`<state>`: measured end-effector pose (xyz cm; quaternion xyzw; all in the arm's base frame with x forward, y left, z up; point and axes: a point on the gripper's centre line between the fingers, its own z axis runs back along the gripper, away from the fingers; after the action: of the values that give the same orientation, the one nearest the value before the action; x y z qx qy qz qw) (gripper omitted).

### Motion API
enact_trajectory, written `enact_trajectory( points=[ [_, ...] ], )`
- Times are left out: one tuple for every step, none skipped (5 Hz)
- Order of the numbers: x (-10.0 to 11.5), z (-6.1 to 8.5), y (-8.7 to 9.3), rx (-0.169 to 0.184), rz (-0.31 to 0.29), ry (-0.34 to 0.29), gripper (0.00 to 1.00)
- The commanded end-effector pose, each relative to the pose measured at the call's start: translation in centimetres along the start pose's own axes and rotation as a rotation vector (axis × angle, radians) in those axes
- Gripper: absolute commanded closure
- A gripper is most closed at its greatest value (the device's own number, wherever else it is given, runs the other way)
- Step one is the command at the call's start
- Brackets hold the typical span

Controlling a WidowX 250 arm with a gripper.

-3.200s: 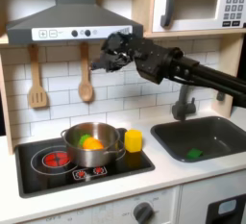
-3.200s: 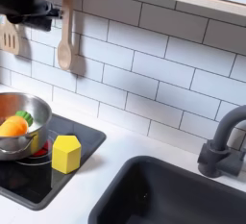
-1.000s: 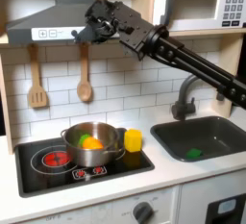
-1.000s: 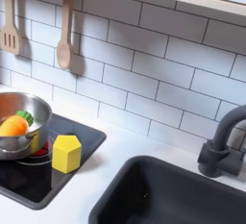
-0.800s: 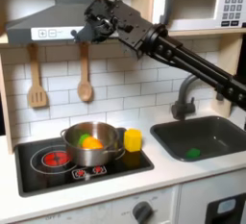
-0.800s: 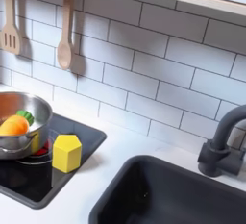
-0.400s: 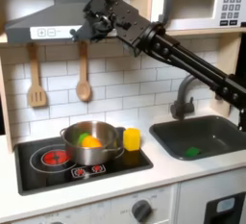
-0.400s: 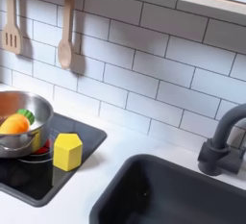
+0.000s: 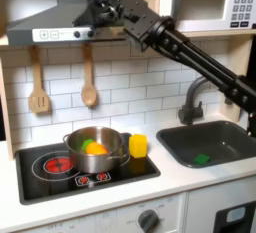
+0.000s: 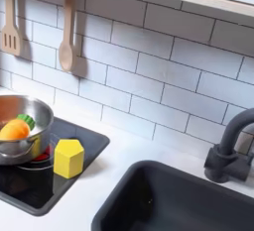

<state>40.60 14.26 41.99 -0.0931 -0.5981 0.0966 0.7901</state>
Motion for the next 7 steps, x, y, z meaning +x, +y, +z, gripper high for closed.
enact_trajectory(
  points=[
    [-0.3, 0.2, -0.2, -0.004, -0.014, 0.012, 1.00],
    [-0.7, 0.1, 0.1, 0.003, -0.020, 0.028, 1.00],
    [-0.8, 0.2, 0.4, 0.015, -0.029, 0.037, 1.00],
    [-1.2, 0.4, 0.3, 0.013, -0.038, 0.057, 1.00],
    [-1.9, 0.3, 0.4, 0.014, -0.053, 0.085, 1.00],
    [-2.1, 0.4, 0.4, 0.014, -0.053, 0.094, 1.00],
    [-2.3, 0.0, 0.6, 0.026, -0.057, 0.104, 1.00]
  ],
)
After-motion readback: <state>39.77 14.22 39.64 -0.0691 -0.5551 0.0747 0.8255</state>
